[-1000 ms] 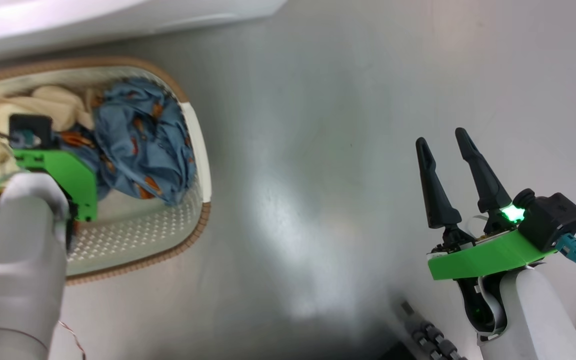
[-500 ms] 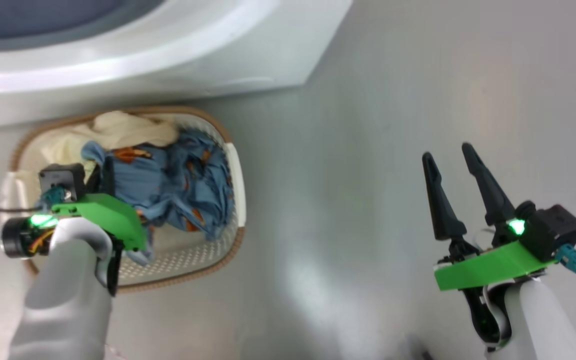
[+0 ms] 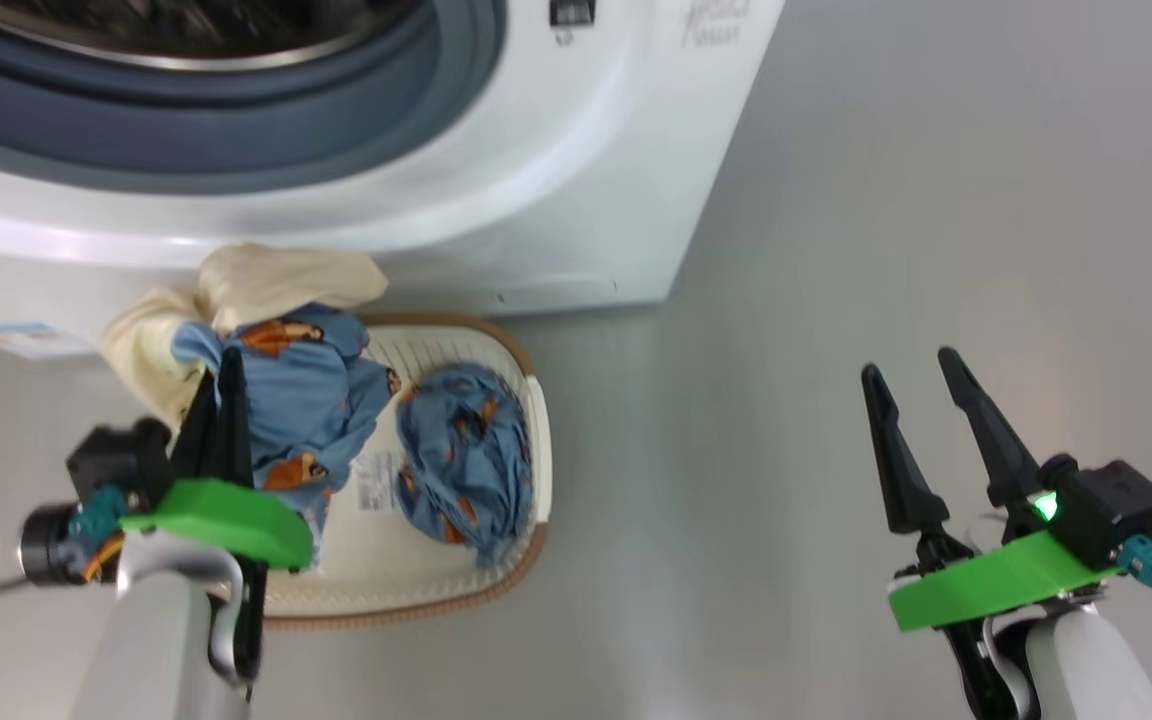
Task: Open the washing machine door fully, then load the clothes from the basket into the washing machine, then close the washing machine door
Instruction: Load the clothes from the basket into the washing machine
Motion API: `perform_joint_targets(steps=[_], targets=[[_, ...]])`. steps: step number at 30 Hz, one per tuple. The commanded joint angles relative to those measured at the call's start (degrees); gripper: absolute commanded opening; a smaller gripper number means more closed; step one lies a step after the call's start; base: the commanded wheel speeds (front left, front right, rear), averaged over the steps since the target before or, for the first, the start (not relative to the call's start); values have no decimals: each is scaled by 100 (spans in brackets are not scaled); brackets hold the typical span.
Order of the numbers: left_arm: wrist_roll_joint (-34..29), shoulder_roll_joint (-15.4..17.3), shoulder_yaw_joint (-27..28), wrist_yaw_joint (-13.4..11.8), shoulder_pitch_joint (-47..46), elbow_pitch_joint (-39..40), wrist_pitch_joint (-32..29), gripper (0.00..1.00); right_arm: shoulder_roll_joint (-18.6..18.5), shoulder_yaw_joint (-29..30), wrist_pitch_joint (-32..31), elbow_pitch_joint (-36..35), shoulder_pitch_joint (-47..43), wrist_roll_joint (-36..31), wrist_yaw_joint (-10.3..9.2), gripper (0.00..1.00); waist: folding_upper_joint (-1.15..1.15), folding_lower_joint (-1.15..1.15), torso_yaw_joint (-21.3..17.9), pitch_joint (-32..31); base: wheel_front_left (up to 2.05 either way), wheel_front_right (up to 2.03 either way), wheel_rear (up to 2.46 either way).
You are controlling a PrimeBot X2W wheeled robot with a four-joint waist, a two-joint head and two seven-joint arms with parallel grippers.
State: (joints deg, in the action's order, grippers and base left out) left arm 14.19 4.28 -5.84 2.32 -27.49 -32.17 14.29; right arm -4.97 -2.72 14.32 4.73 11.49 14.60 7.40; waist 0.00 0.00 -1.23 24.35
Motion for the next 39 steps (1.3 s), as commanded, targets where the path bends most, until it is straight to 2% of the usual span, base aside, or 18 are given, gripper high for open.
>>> perform_joint_targets(steps=[1,11,20,30,39], targets=[[-42,110,200,23,232,322,70,0,-23,-95,68,-109,-170,-43,9,100,0,0,198,-577,0,0,0],[-217,14,472,23,1392,1749,71,0,-60,-63,44,-142,-565,-98,9,100,0,0,215,-1533,0,0,0],[-240,-30,612,-101,2243,2474,71,0,-34,-17,-65,-243,-835,-140,9,100,0,0,179,-2118,0,0,0],[-205,-72,662,-222,2825,2941,71,0,-3,101,-164,-444,-1142,-189,9,100,0,0,158,-2403,0,0,0],[-103,-91,674,-290,2990,3063,71,0,4,168,-235,-596,-1287,-188,9,100,0,0,121,-2287,0,0,0]])
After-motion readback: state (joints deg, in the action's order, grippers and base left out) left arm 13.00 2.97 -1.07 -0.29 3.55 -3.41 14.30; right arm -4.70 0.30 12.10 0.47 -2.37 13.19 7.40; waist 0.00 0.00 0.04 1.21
